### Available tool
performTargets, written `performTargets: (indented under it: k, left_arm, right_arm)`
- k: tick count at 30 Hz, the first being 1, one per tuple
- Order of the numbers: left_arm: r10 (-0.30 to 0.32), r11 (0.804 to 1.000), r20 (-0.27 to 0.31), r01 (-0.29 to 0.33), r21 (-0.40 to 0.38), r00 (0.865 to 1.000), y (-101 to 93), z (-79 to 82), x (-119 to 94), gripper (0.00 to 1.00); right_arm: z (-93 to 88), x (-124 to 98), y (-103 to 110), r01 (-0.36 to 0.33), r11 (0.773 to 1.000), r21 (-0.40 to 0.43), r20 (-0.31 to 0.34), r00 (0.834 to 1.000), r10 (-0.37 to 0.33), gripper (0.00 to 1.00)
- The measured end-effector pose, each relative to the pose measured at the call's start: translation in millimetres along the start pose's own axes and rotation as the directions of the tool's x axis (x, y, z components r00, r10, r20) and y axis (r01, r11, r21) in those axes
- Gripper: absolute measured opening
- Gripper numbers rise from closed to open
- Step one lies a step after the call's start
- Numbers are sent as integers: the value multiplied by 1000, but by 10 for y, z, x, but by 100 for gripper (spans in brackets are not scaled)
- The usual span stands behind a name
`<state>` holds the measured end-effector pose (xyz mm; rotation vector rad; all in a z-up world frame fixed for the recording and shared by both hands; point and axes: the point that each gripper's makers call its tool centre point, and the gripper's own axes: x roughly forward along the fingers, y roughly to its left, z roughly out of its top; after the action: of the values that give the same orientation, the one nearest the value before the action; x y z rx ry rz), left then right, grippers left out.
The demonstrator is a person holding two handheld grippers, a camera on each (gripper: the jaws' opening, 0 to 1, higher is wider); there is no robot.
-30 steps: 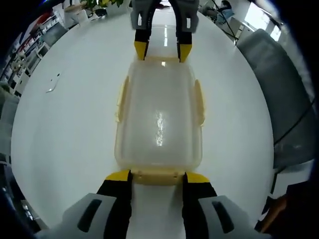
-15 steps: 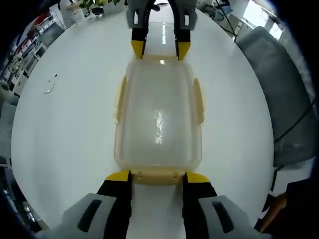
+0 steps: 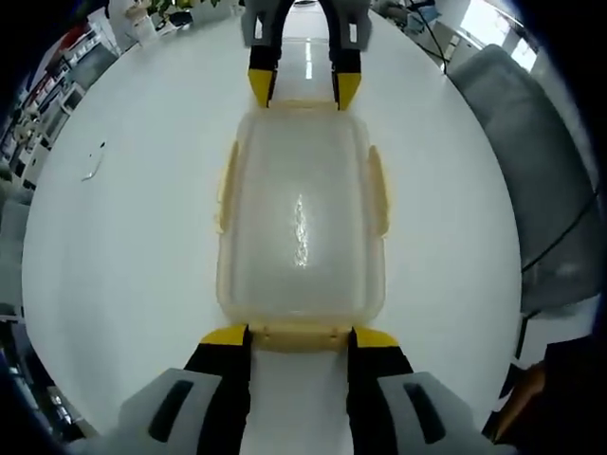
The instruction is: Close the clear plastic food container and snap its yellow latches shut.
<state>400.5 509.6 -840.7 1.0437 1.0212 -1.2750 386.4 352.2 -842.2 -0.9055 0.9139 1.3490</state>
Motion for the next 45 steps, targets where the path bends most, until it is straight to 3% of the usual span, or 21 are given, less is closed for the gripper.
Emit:
performTargets:
  k: [7, 15, 20, 26, 37, 45]
  left_arm:
    - [9, 1000, -33, -8, 22, 999, -51, 29, -152, 34]
    - [44, 999, -17, -44, 2, 999, -74, 120, -402, 34]
    - [54, 998, -59, -52, 24, 997, -109, 188, -525, 34]
    - [71, 997, -52, -70, 12, 996, -148, 318, -640, 34]
    - [88, 996, -52, -87, 4, 995, -197, 682, -671, 34]
    - [93, 996, -32, -92, 7, 995, -206, 1046, -664, 34]
  right_arm:
    - [21, -57, 18, 19, 1000, -20, 18, 1000, -19, 36]
    - [107, -347, -19, 48, 997, -58, 64, 997, -44, 36]
    - [140, -504, 29, 59, 996, -60, 84, 995, -53, 36]
    - [96, -658, 48, 78, 994, -72, 102, 992, -71, 36]
    - [-159, -932, 103, 98, 992, -85, 123, 989, -88, 36]
    - [-482, -1098, 75, 113, 990, -81, 123, 987, -102, 36]
